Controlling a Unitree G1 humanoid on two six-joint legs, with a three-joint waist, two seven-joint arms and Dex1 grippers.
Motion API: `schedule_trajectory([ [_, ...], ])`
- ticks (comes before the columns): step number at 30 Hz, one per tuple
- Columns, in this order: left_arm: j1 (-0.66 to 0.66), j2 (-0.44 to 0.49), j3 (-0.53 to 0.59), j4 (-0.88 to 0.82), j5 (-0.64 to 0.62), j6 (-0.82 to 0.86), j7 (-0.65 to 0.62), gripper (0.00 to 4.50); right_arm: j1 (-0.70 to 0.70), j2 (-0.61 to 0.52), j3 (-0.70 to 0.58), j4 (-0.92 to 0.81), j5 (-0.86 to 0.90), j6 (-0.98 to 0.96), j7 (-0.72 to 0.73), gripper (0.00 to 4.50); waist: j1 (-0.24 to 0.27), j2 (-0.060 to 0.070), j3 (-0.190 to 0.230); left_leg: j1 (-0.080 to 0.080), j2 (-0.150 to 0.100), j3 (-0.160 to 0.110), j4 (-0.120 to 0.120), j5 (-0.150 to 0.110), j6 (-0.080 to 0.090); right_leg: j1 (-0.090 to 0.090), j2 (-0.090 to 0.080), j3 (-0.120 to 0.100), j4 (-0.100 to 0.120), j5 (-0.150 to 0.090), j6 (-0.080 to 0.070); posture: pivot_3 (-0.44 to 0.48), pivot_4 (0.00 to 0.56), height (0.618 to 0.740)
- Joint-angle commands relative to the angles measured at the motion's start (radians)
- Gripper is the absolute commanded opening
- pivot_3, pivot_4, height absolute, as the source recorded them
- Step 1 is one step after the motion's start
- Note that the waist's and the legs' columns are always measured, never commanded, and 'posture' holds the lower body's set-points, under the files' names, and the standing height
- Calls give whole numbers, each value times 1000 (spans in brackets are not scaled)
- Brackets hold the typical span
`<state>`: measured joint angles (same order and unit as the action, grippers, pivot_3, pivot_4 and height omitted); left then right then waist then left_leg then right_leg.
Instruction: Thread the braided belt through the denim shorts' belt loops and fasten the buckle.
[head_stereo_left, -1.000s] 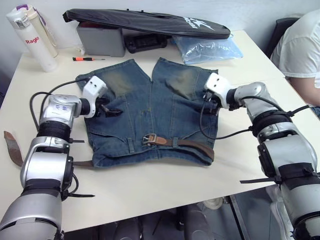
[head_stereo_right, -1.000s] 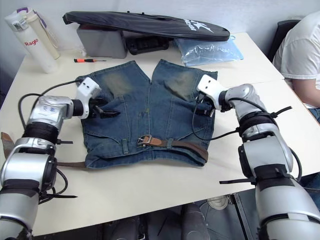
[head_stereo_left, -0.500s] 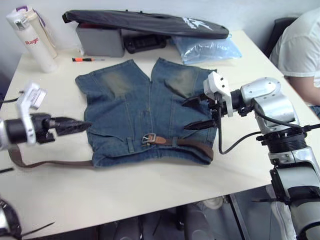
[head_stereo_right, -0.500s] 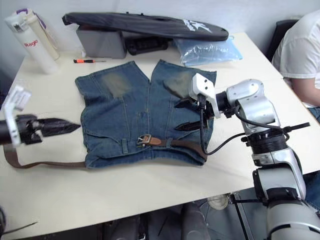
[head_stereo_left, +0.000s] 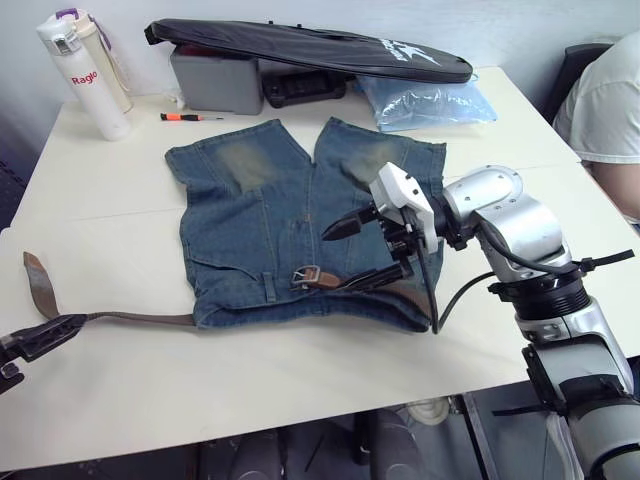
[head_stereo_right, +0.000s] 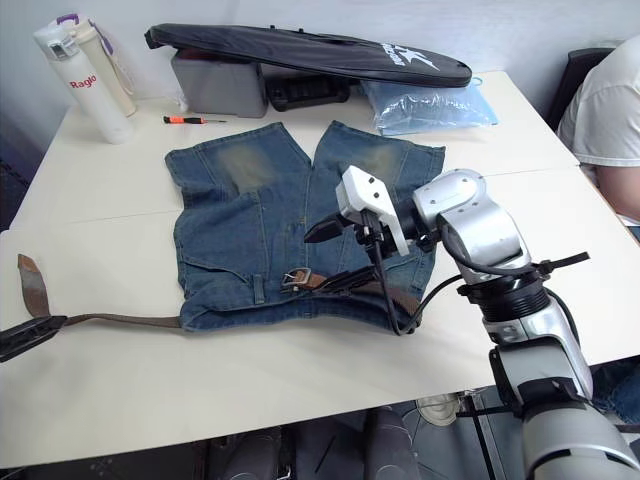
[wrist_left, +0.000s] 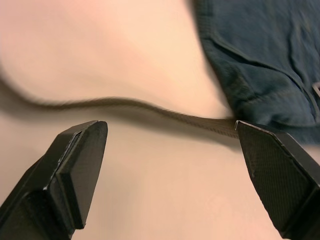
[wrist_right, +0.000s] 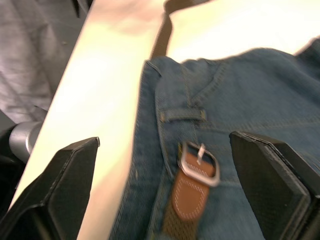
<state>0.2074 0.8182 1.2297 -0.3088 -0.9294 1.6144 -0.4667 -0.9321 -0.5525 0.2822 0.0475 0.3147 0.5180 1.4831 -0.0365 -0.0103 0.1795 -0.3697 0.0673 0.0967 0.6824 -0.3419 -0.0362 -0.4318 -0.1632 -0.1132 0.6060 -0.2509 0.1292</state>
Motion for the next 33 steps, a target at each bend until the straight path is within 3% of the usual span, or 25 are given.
schedule_trajectory([
  [1, 126, -7, 88, 154, -351, 0, 291, 4500, -24, 3, 2, -22, 22, -21, 27, 4476, 1, 0, 0, 0, 0, 0, 0, 0, 0, 0, 0, 0, 0, 0, 0, 0, 150, 740],
  [4, 30, -42, 157, 260, -481, 0, 576, 4500, -26, 10, 2, -2, 17, -36, 14, 4476, 10, -2, -1, 0, 0, 0, 0, -1, 0, -1, 0, 0, 0, 0, 0, 0, 150, 740],
  [5, -1, -71, 136, 268, -570, -76, 758, 4500, -24, 13, 0, 3, 13, -41, 4, 4476, 11, -2, -1, 0, 0, -1, 0, -1, 0, 0, 0, -1, 1, -1, -1, 0, 150, 740],
  [7, -49, -119, 41, 260, -760, -265, 1079, 4500, -13, 13, -1, -1, 5, -46, -12, 4476, 14, -2, -2, 2, 0, -3, 0, -1, 0, 2, -2, -1, 1, -1, -1, 0, 150, 740],
  [10, -115, -118, -108, 250, -922, -464, 1351, 4500, 3, 4, -5, -30, 8, -25, -37, 4476, 14, -8, -5, 2, 0, -4, 0, -2, -1, 2, -4, -2, 2, 0, -1, 0, 150, 740],
  [13, -198, -69, -239, 287, -924, -558, 1449, 4500, 12, -5, -12, -62, 15, 4, -63, 4476, 11, -10, -6, 1, -1, -3, 0, -2, -1, 2, -3, -2, 1, -1, -1, 0, 150, 740],
  [17, -349, -15, -402, 407, -771, -621, 1427, 4500, 25, -22, -29, -95, 11, 28, -109, 4476, 11, -9, -5, 1, -1, -1, 1, -2, -1, 2, -1, -3, 0, -1, -1, 0, 150, 740],
  [21, -428, -2, -489, 507, -670, -633, 1441, 4500, 40, -44, -43, -130, 6, 44, -158, 4476, 6, -9, -5, 1, -1, 1, 0, -2, -1, 2, 0, -2, -1, -1, -1, 0, 150, 740],
  [24, -470, -6, -501, 554, -623, -643, 1435, 3265, 54, -64, -56, -163, 5, 62, -194, 4500, 7, -8, -5, 2, -1, 2, -1, -2, -1, 0, 0, -2, -1, -1, -1, 0, 150, 740],
  [30, -547, -31, -514, 590, -497, -705, 1417, 382, 76, -104, -78, -196, -1, 83, -263, 4500, 16, -7, -4, 2, -1, 2, 0, -2, -1, 1, 0, -2, -1, 0, -1, 0, 150, 740],
  [31, -569, -30, -523, 587, -465, -718, 1400, 30, 76, -108, -81, -198, -1, 83, -270, 4500, 19, -8, -4, 2, -1, 2, 0, -2, -1, 1, 0, -3, -1, 0, -1, 0, 150, 740],
  [33, -611, -19, -568, 572, -387, -732, 1317, 30, 77, -115, -86, -201, 1, 87, -284, 4500, 23, -8, -5, 1, -1, 2, 0, -2, -1, 1, 0, -3, -1, 0, -1, 0, 150, 740],
])
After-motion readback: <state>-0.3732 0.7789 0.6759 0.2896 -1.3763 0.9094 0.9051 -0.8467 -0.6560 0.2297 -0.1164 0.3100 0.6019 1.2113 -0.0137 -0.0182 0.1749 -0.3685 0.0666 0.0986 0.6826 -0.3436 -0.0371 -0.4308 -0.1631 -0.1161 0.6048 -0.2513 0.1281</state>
